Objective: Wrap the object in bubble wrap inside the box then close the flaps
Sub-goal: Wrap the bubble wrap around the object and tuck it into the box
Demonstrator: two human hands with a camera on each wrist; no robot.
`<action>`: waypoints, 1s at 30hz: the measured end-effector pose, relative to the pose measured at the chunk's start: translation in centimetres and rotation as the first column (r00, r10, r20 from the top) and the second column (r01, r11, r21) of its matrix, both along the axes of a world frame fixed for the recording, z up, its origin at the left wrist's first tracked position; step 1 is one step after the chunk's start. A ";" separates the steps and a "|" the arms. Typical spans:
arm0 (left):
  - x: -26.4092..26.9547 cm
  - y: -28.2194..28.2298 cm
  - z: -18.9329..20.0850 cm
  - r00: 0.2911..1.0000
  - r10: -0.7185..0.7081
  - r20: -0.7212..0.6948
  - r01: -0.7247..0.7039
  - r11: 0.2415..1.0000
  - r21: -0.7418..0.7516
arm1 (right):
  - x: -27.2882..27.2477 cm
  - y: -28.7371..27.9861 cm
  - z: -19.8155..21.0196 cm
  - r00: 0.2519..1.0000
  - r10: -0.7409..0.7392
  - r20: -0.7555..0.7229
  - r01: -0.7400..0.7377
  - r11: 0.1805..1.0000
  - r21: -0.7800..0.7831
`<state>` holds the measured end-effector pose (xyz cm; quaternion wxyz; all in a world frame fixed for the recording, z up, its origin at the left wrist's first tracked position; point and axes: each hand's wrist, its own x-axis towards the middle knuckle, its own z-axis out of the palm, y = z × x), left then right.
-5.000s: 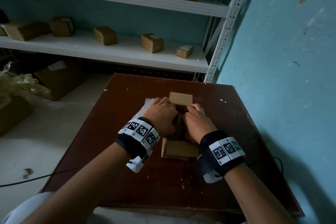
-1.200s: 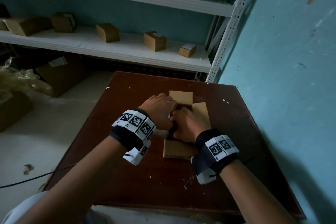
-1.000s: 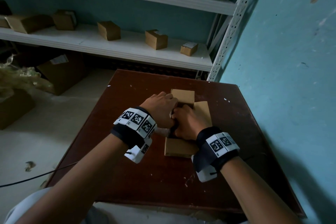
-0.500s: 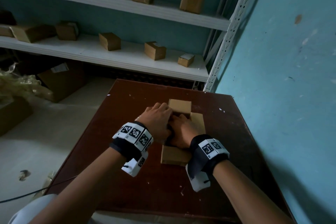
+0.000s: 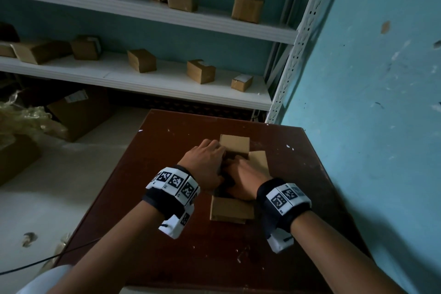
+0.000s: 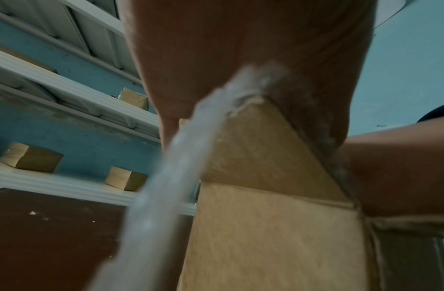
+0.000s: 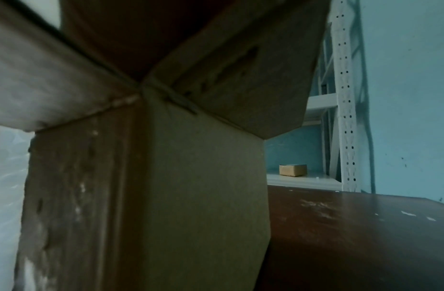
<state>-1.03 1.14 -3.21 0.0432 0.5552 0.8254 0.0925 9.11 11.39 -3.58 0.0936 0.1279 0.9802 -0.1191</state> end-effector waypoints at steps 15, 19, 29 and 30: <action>-1.0 0.0 0.6 0.999 -0.007 0.049 0.009 0.999 -0.046 | -1.3 -0.1 0.2 0.996 0.006 0.091 -0.017 0.993 0.117; -1.0 -0.2 0.7 0.999 -0.005 0.035 0.006 0.999 -0.033 | -1.6 -0.4 1.0 0.991 0.023 0.132 -0.041 0.989 0.139; -0.3 -0.2 0.7 1.000 -0.006 0.018 0.007 0.999 -0.037 | -0.5 0.0 0.3 0.998 0.009 0.062 -0.012 0.998 0.058; -0.3 -0.1 0.7 1.000 -0.009 0.012 0.010 0.999 -0.033 | -0.2 0.2 0.4 1.000 -0.009 0.018 0.009 1.000 -0.013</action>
